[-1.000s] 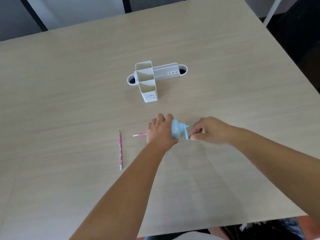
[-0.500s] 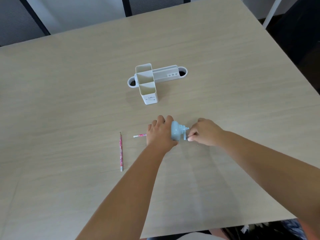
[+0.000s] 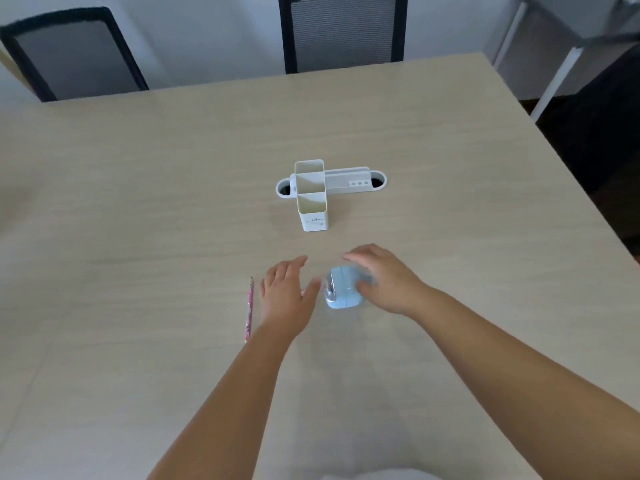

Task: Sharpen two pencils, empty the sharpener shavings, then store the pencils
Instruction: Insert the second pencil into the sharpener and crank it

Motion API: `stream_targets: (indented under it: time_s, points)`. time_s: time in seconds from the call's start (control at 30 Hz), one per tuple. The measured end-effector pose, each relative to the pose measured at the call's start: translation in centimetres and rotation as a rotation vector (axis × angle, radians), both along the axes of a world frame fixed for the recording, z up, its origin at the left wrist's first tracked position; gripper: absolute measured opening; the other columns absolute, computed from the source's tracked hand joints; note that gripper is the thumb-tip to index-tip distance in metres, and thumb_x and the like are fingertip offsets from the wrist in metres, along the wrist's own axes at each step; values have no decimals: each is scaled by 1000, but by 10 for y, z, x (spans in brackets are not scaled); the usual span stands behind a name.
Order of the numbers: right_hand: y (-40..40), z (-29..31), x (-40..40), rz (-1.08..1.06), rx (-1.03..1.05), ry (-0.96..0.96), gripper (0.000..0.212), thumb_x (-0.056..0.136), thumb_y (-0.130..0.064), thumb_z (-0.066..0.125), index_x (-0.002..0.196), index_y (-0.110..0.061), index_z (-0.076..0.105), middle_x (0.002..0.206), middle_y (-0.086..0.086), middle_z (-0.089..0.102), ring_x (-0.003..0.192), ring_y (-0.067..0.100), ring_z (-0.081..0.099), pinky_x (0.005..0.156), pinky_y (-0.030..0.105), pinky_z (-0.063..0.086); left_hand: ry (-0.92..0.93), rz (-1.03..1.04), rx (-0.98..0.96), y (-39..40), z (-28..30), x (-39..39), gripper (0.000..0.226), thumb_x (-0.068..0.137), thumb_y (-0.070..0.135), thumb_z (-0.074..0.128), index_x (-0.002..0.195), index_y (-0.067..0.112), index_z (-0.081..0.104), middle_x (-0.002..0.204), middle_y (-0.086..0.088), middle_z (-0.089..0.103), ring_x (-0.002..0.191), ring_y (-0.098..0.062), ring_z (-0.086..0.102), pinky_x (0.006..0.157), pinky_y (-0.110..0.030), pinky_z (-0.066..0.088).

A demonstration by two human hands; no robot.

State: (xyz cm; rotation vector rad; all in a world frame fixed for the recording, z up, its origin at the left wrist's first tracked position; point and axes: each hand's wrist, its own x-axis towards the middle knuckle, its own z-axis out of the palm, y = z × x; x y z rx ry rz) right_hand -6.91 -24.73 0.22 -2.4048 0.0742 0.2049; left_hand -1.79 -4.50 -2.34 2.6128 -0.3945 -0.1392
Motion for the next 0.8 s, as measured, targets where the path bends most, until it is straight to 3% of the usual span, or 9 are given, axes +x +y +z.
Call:
stream_targets:
  time_s: [0.13, 0.4, 0.53, 0.63, 0.8]
  points:
    - [30, -2, 15, 138, -176, 94, 50, 84, -27, 59, 132, -31, 48, 139, -6, 44, 127, 20, 40, 100, 42, 43, 17, -69, 259, 14, -13, -1, 32, 99, 42, 36, 121, 38, 59, 124, 10, 59, 133, -21, 32, 109, -39, 17]
    - [37, -4, 19, 83, -195, 126, 52, 81, -29, 65, 131, -32, 49, 137, -7, 48, 124, 22, 44, 99, 39, 42, -84, -234, 400, 33, -1, 29, 30, 99, 48, 37, 110, 39, 63, 109, 15, 66, 117, -17, 48, 98, -36, 17]
    - [43, -2, 19, 80, -186, 137, 51, 82, -29, 63, 131, -33, 49, 137, -9, 47, 124, 20, 43, 98, 38, 42, -62, -199, 300, 62, -7, 34, 23, 97, 39, 47, 106, 35, 68, 101, 11, 69, 105, -21, 56, 85, -33, 34]
    - [43, 0, 21, 83, -202, 143, 48, 83, -31, 63, 129, -33, 50, 136, -10, 48, 123, 19, 44, 97, 38, 43, -29, 11, 135, 107, -15, 36, 16, 90, 30, 58, 94, 28, 74, 86, 3, 71, 87, -26, 63, 73, -32, 44]
    - [45, 1, 23, 62, -213, 145, 46, 82, -31, 64, 126, -35, 52, 132, -11, 49, 122, 16, 46, 92, 33, 44, 198, 372, -128, 131, -13, 8, 11, 84, 21, 68, 80, 31, 70, 79, 11, 69, 70, -11, 63, 63, -24, 47]
